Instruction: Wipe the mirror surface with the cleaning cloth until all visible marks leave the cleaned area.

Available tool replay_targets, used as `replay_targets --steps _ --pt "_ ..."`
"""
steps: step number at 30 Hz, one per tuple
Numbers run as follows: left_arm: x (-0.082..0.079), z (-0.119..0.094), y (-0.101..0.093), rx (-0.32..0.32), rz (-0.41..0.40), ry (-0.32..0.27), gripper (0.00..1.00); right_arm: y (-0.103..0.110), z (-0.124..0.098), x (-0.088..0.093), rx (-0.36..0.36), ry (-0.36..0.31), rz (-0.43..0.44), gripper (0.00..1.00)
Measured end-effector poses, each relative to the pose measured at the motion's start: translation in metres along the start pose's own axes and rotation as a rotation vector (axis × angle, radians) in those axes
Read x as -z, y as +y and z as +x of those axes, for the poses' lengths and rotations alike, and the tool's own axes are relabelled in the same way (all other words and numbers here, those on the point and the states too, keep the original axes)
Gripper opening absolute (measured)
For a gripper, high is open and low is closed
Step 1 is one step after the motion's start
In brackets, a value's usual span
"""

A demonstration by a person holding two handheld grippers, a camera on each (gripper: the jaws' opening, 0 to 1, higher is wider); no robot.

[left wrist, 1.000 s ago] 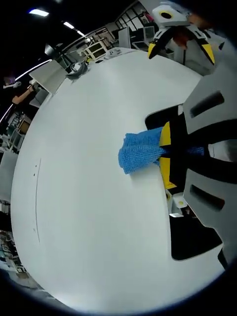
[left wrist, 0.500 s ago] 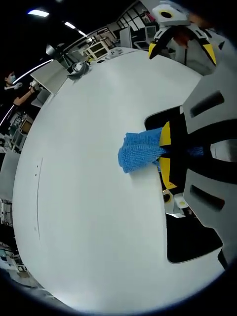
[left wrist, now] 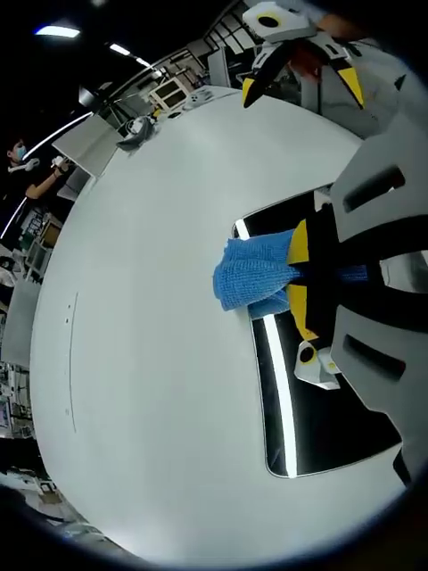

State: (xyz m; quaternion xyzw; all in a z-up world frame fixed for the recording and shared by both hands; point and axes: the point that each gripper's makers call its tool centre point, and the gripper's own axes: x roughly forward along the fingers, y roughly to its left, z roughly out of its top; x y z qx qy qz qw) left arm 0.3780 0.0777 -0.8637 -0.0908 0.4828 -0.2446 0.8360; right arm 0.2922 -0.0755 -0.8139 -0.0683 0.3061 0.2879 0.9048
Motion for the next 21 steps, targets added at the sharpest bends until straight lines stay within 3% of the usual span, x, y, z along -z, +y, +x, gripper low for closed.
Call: replay_targets --steps 15,21 --pt "0.03 -0.016 -0.007 0.022 0.033 0.007 0.02 0.004 0.001 0.0 -0.012 0.0 -0.023 0.98" --pt "0.04 -0.022 -0.008 0.038 0.0 0.014 0.02 0.005 0.002 0.002 -0.017 0.006 -0.021 0.98"
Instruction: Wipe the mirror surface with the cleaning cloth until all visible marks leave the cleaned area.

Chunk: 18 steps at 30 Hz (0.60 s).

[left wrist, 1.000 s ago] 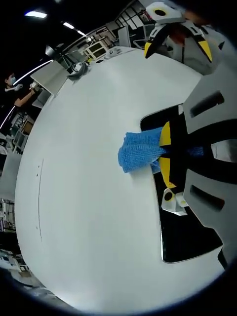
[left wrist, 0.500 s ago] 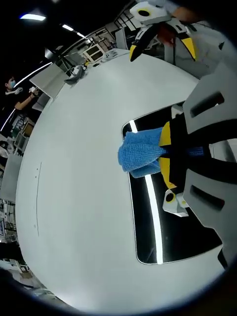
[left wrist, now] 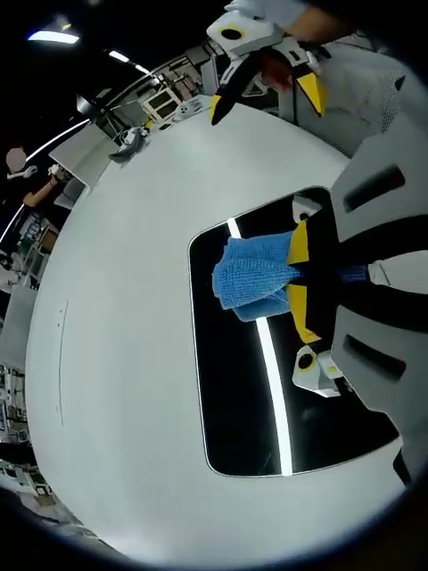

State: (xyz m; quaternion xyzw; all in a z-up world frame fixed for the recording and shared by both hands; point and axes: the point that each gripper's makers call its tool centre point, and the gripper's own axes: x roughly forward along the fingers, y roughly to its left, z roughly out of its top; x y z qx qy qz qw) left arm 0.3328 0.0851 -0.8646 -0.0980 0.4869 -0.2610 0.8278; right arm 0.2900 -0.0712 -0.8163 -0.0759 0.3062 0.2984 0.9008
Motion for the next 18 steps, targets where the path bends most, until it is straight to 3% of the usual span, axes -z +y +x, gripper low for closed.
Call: replay_targets --steps 18 --pt "0.028 -0.016 -0.008 0.019 -0.071 0.017 0.02 0.0 -0.001 -0.001 -0.008 -0.009 0.012 0.98"
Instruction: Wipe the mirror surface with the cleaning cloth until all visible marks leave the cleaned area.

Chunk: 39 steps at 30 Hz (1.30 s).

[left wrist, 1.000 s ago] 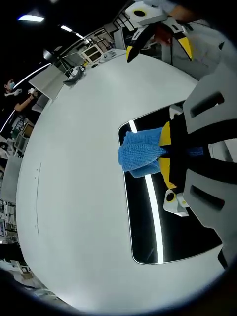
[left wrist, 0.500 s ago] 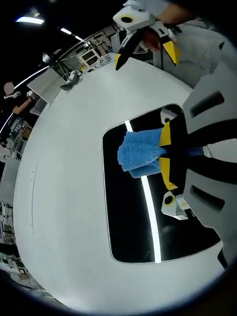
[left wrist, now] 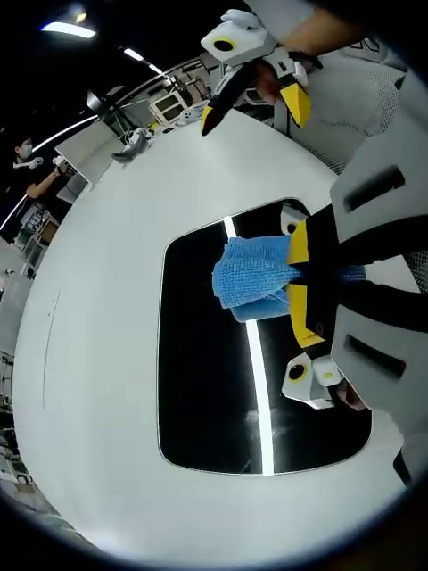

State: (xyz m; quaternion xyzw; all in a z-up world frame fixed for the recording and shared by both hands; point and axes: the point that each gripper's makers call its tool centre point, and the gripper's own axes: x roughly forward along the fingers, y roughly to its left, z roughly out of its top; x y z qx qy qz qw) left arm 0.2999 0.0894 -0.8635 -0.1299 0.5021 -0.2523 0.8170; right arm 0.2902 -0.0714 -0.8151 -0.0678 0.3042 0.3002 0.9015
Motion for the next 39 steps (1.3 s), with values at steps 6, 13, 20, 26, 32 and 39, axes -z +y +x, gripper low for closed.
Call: replay_targets --steps 6,13,20,26,32,39 --pt "0.01 -0.005 -0.002 0.006 -0.001 0.007 0.02 0.0 0.0 0.001 0.002 0.002 0.0 0.98" --pt "0.014 -0.006 -0.002 0.007 0.0 0.01 0.02 0.001 0.0 0.002 0.002 0.008 -0.008 0.98" --pt "0.013 -0.007 -0.002 0.007 0.004 0.012 0.02 0.001 0.0 0.003 0.001 0.009 -0.012 0.98" --pt "0.012 -0.007 0.0 0.005 -0.01 0.014 0.02 0.001 -0.001 0.002 0.002 0.007 -0.01 0.98" --pt "0.01 -0.012 0.009 -0.006 -0.025 0.006 0.02 0.001 0.0 0.002 0.001 0.004 -0.007 0.98" --pt "0.009 -0.017 0.019 -0.015 -0.04 -0.001 0.02 0.003 0.0 0.002 -0.004 0.008 -0.008 0.98"
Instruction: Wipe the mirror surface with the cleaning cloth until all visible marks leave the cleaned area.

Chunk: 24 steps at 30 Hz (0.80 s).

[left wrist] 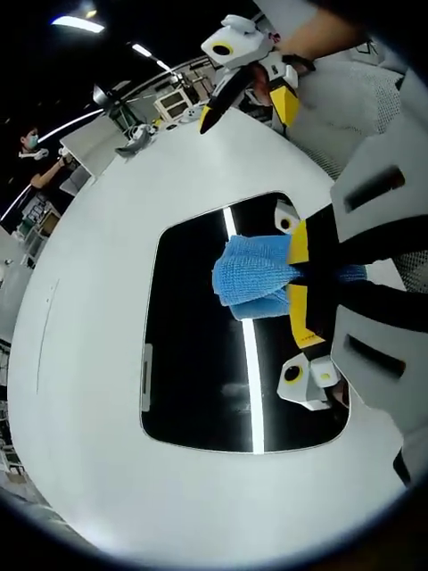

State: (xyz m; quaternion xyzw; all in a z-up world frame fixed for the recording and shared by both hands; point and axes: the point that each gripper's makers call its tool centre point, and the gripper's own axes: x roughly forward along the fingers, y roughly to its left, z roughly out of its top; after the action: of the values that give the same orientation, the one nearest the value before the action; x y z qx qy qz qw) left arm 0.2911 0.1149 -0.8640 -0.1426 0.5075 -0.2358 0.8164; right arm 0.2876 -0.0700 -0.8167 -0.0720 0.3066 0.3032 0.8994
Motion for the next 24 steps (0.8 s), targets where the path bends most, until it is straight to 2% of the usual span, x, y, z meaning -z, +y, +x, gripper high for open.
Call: replay_targets --steps 9,24 --pt "-0.003 -0.007 0.014 -0.014 -0.013 -0.01 0.02 0.0 0.001 0.001 -0.005 0.001 0.002 0.98" --pt "-0.005 -0.009 0.019 -0.024 -0.006 -0.005 0.02 0.002 0.002 0.002 -0.009 0.012 -0.002 0.98"
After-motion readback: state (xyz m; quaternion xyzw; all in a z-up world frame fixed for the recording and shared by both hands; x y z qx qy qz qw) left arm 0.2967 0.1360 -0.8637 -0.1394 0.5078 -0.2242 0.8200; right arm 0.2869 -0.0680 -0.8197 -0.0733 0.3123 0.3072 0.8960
